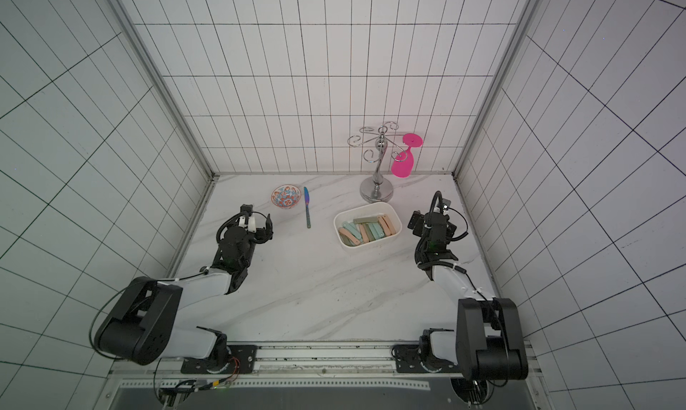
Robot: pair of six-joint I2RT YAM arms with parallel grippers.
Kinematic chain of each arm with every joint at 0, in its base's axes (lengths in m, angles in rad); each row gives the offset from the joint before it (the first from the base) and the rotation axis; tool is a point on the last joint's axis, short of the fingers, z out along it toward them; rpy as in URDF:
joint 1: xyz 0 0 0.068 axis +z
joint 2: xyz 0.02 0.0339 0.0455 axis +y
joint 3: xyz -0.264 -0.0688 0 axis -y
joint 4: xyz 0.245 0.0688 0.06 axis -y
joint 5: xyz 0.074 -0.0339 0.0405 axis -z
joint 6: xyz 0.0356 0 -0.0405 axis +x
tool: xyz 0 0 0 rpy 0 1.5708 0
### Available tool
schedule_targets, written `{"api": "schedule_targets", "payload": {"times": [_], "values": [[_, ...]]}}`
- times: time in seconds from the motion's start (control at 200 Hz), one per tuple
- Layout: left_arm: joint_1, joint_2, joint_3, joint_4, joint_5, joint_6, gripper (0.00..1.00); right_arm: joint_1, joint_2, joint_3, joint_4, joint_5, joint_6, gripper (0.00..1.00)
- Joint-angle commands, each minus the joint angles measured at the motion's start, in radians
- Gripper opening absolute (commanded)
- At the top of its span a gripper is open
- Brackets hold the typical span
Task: Take the fruit knife out of the storage box
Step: Pick up the fruit knife from the storage box.
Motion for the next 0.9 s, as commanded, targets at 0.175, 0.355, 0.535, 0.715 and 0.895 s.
{"api": "schedule_targets", "payload": {"times": [0.175, 0.355, 0.535, 0.715, 0.895], "values": [[-0.078, -0.081, 0.159, -0.276, -0.019, -0.138, 0.98, 0.054, 0.120, 0.414, -0.595, -0.286, 0.076, 0.98], [-0.142, -0.081, 0.334, -0.601, -0.017, -0.251, 0.98, 0.189, 0.232, 0.587, -0.769, -0.284, 0.041, 0.99], [-0.172, -0.142, 0.380, -0.691, 0.047, -0.345, 0.98, 0.258, 0.372, 0.733, -0.897, -0.354, 0.006, 0.98], [-0.181, -0.177, 0.437, -0.799, 0.113, -0.406, 0.98, 0.289, 0.484, 0.792, -0.923, -0.468, -0.014, 0.66], [-0.186, -0.203, 0.467, -0.893, 0.166, -0.456, 0.97, 0.336, 0.604, 0.865, -0.967, -0.491, -0.048, 0.53]]}}
